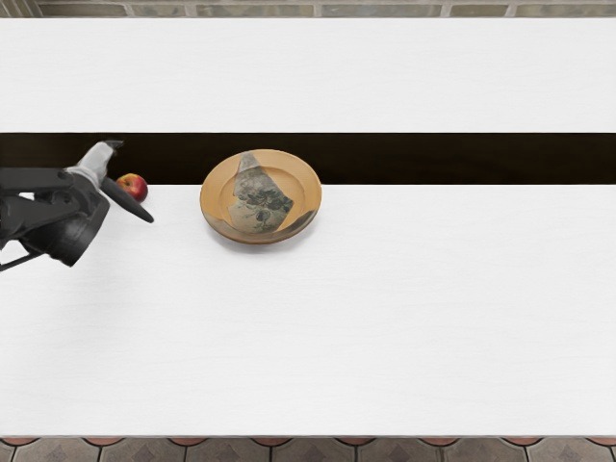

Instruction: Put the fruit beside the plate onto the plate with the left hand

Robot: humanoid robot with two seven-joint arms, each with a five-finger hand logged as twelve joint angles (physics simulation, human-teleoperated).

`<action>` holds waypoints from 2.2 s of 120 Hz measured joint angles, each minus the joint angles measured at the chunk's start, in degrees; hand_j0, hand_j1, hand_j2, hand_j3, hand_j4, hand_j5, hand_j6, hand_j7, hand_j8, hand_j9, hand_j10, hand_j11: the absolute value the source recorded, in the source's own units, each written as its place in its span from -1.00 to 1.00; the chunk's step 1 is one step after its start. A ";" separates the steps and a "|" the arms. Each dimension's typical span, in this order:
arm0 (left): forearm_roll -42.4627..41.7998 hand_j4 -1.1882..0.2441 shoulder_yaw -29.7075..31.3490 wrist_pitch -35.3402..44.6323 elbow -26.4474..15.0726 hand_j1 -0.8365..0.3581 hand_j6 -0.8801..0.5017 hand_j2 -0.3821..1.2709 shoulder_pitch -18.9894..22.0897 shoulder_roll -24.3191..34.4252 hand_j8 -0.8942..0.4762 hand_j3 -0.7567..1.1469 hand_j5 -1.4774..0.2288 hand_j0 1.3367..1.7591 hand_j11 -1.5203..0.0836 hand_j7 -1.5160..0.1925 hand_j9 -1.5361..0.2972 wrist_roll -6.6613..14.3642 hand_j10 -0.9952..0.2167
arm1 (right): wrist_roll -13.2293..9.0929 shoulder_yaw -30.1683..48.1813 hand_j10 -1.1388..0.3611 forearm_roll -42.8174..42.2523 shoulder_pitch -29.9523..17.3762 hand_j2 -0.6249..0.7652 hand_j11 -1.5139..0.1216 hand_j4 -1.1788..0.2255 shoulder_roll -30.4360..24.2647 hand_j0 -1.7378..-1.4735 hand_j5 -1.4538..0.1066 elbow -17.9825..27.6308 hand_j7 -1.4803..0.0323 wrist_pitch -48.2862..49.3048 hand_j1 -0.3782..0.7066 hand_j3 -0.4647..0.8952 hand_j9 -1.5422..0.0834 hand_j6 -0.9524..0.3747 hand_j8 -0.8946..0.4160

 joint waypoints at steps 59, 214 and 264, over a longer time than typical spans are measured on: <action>-0.69 0.17 5.10 0.75 1.56 0.28 -0.24 -0.45 -1.70 -2.62 -0.21 -0.20 0.20 0.52 0.33 0.24 0.18 0.42 0.06 | 0.00 0.00 0.52 0.00 0.00 -0.10 0.85 0.68 0.00 -0.40 0.86 -0.02 0.96 0.00 -0.95 -0.32 0.90 0.44 0.37; -3.19 -0.15 7.07 0.32 0.63 -0.01 -0.41 -0.30 -7.46 -5.24 -0.43 -0.20 -0.22 0.51 -0.10 -0.17 -0.19 2.71 -0.33 | 0.00 0.00 0.52 0.00 0.00 -0.10 0.85 0.68 0.00 -0.40 0.86 -0.02 0.96 0.00 -0.95 -0.32 0.90 0.44 0.37; -3.97 -0.15 7.20 0.34 0.19 -0.02 -0.43 -0.27 -11.25 -9.22 -0.46 -0.20 -0.21 0.51 -0.08 -0.15 -0.18 3.65 -0.32 | 0.00 0.00 0.52 0.00 0.00 -0.10 0.85 0.68 0.00 -0.40 0.86 0.00 0.96 0.00 -0.95 -0.32 0.90 0.44 0.37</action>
